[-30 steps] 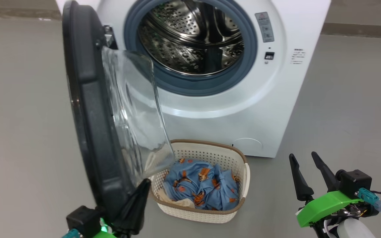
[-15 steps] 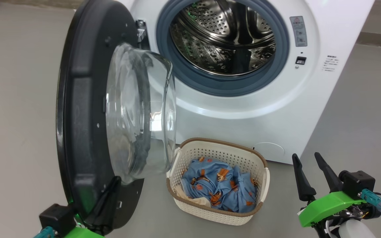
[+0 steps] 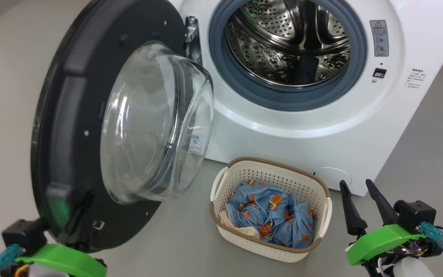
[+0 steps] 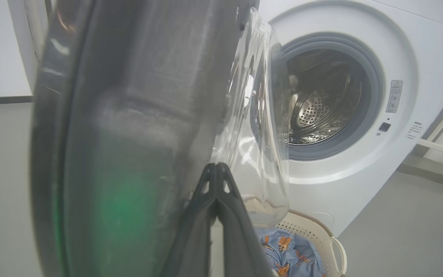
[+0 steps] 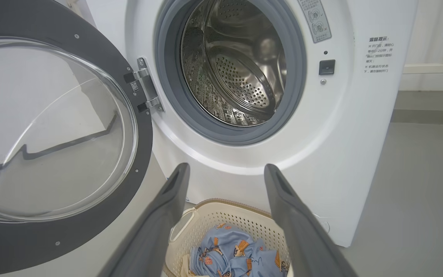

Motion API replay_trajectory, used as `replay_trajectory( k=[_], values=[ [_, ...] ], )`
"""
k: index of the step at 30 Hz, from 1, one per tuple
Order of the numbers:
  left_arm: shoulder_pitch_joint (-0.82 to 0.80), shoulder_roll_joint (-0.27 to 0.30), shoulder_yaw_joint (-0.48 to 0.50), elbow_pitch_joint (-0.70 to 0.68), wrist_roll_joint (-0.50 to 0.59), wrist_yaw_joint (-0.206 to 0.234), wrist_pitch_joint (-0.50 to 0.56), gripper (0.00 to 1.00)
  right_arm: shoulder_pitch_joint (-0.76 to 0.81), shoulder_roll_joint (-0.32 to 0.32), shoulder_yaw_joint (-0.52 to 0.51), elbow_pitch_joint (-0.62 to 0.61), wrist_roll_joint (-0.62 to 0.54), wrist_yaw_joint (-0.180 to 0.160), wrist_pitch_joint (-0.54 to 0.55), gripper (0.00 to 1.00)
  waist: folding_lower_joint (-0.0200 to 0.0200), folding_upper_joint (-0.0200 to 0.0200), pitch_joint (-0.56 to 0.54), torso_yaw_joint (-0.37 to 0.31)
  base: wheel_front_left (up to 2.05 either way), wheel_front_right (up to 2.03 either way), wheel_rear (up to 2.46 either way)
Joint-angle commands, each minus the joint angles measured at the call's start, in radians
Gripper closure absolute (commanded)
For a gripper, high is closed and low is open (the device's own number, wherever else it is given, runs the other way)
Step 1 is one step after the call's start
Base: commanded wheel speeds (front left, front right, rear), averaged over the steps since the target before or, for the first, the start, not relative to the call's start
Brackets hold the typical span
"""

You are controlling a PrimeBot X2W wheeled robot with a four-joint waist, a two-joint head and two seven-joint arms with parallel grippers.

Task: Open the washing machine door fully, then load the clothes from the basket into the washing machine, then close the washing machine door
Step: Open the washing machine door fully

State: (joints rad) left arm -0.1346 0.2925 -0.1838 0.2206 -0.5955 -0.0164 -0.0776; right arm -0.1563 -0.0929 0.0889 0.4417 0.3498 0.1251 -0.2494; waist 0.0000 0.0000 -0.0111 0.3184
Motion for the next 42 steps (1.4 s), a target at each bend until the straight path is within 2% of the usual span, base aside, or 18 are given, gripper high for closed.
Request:
replay_trajectory(
  k=[1,12,28,35,42],
  values=[
    [-0.060,0.043,0.058,-0.006,-0.013,0.012,0.002,1.00,-0.021,0.000,0.015,-0.024,-0.013,0.006,-0.012,0.00,0.0000,0.0000,0.009,0.009,0.00,0.00,0.00],
    [-0.189,0.107,0.103,0.167,-0.039,-0.016,0.003,1.00,-0.051,0.013,0.004,-0.024,-0.039,0.006,-0.012,0.00,0.0000,0.0000,0.068,0.049,0.00,0.00,0.00],
    [-0.428,0.219,0.109,0.467,-0.063,-0.097,-0.034,1.00,-0.124,0.036,-0.024,-0.026,-0.078,0.006,-0.012,0.00,0.0000,0.0000,0.172,0.080,0.00,0.00,0.00],
    [-0.549,0.261,0.034,0.590,-0.081,-0.113,-0.027,1.00,-0.149,0.041,-0.028,-0.023,-0.087,0.006,-0.012,0.00,0.0000,0.0000,0.198,0.081,0.00,0.00,0.00],
    [-0.629,0.305,-0.060,0.661,-0.148,-0.114,-0.015,1.00,-0.162,0.042,-0.021,-0.016,-0.082,0.006,-0.012,0.00,0.0000,0.0000,0.208,0.070,0.00,0.00,0.00]
  ],
)
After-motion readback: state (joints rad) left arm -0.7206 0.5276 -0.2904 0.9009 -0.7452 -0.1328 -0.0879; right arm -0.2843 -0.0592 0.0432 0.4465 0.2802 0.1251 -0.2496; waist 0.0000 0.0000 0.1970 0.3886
